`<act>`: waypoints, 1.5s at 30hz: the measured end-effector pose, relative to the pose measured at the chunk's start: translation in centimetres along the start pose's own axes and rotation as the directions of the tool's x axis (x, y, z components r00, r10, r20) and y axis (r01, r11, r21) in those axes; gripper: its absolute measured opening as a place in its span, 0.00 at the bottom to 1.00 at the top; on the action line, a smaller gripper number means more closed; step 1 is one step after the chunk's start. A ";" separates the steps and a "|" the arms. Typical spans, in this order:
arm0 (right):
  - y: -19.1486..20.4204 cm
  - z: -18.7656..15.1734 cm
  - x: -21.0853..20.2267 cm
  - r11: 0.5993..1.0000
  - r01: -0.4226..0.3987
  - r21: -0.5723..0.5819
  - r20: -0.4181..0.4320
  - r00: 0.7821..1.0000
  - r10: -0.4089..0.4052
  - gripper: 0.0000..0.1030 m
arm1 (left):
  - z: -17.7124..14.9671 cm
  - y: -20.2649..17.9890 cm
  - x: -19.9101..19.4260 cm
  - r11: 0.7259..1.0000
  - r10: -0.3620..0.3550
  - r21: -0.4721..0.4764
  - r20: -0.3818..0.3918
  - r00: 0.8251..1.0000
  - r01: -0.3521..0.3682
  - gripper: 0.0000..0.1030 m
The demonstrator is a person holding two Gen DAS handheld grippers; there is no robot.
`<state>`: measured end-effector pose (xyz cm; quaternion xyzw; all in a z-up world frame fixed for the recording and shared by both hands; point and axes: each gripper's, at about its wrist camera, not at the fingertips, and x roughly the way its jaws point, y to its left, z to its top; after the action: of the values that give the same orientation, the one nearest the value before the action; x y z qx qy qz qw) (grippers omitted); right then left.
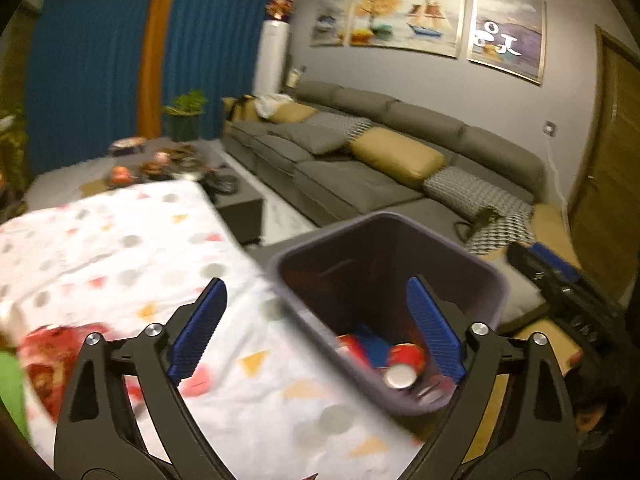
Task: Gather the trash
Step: 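Move both open tools back over the trash on the bed, then grasp the red-and-white plastic bag with the right tool while the left tool grasps a black bag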
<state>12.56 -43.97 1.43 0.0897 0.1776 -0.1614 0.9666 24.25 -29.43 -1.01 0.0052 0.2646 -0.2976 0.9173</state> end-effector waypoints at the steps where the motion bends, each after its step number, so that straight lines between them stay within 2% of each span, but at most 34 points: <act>1: 0.1 -0.1 -0.4 1.000 -0.002 0.006 0.008 1.000 0.002 0.66 | -0.4 0.7 -0.9 1.000 0.027 -0.010 0.010 1.000 -0.027 0.89; 7: 2.4 -1.9 -2.6 0.999 -0.052 -0.002 0.001 0.999 0.052 0.72 | -2.9 4.9 -5.9 0.983 0.163 -0.085 0.026 0.986 -0.160 0.92; 10: 4.5 -2.7 -3.3 0.996 -0.085 -0.032 -0.010 0.996 0.085 0.73 | -4.3 7.0 -8.6 0.964 0.247 -0.111 0.030 0.968 -0.242 0.92; 16: 9.4 -4.1 -4.9 0.980 -0.184 -0.074 -0.027 0.983 0.183 0.74 | -7.2 11.0 -14.4 0.907 0.392 -0.190 0.047 0.919 -0.377 0.92; 18: 10.9 -4.5 -5.3 0.974 -0.209 -0.089 -0.032 0.978 0.207 0.74 | -8.3 12.5 -16.4 0.883 0.439 -0.207 0.046 0.897 -0.422 0.92; 24: 15.9 -6.0 -5.7 0.947 -0.299 -0.116 -0.072 0.953 0.293 0.74 | -11.1 16.6 -20.8 0.819 0.543 -0.240 0.031 0.839 -0.521 0.92; 27: 18.1 -6.7 -6.0 0.934 -0.331 -0.133 -0.089 0.943 0.321 0.74 | -12.0 18.5 -22.2 0.795 0.576 -0.249 0.023 0.817 -0.553 0.92; 34: 22.4 -7.9 -5.6 0.915 -0.363 -0.175 -0.117 0.931 0.346 0.74 | -13.3 21.1 -23.6 0.787 0.577 -0.274 0.011 0.817 -0.552 0.92; 40: 24.1 -9.5 -5.3 0.908 -0.372 -0.192 -0.144 0.926 0.349 0.74 | -14.2 22.7 -23.3 0.789 0.565 -0.284 -0.015 0.825 -0.545 0.92; 45: 25.4 -9.9 -4.3 0.905 -0.375 -0.199 -0.164 0.924 0.347 0.74 | -13.8 23.2 -22.5 0.795 0.557 -0.276 -0.021 0.830 -0.540 0.87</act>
<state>14.37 -16.82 -3.12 0.0200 0.2350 0.0478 0.9706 14.96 4.22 -5.35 -0.0527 0.2616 0.0200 0.9635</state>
